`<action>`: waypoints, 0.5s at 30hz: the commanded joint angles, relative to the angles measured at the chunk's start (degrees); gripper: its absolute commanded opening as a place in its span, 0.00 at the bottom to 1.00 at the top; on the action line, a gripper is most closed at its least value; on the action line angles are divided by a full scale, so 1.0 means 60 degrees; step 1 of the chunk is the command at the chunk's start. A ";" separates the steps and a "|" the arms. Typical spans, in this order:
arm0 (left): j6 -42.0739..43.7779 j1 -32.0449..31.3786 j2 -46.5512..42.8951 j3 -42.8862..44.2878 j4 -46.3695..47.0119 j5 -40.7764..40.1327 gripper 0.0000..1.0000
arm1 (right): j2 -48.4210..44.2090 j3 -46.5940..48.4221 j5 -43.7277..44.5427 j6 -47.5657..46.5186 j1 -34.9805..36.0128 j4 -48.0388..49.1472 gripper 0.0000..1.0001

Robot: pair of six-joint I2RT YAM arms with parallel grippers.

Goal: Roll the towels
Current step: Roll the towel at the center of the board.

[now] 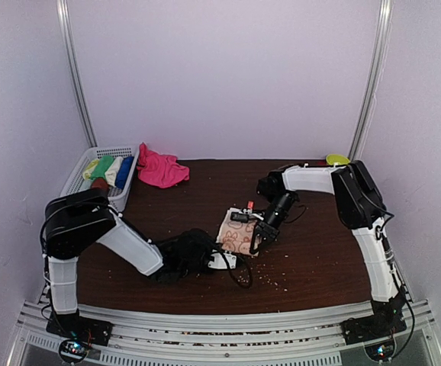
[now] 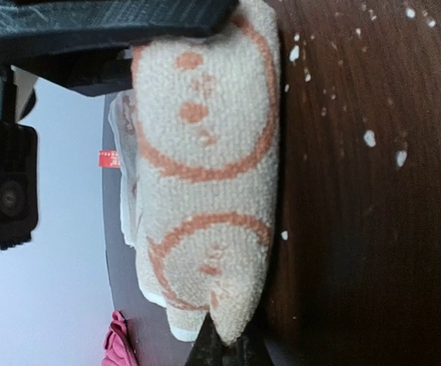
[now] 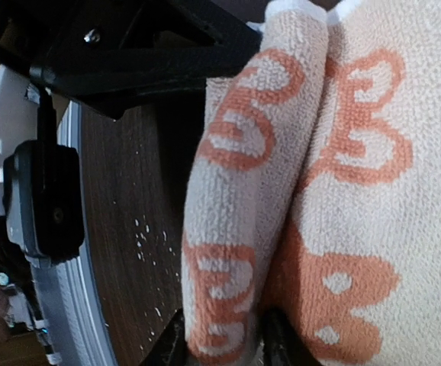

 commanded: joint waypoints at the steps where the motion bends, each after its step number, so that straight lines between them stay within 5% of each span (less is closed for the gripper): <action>1: -0.1508 -0.0168 -0.0472 0.0481 -0.3103 0.0629 0.00 | -0.1401 -0.0691 0.1650 0.0043 -0.0197 0.0822 0.36; 7: -0.3061 -0.0258 -0.0510 0.1497 -0.5458 0.0864 0.00 | -0.3288 -0.2313 0.3280 0.0136 -0.0217 0.2661 0.44; 15: -0.4454 -0.0257 -0.0214 0.2943 -0.7822 0.1719 0.00 | -0.6749 -0.7105 0.4822 -0.1117 -0.0293 0.7555 0.62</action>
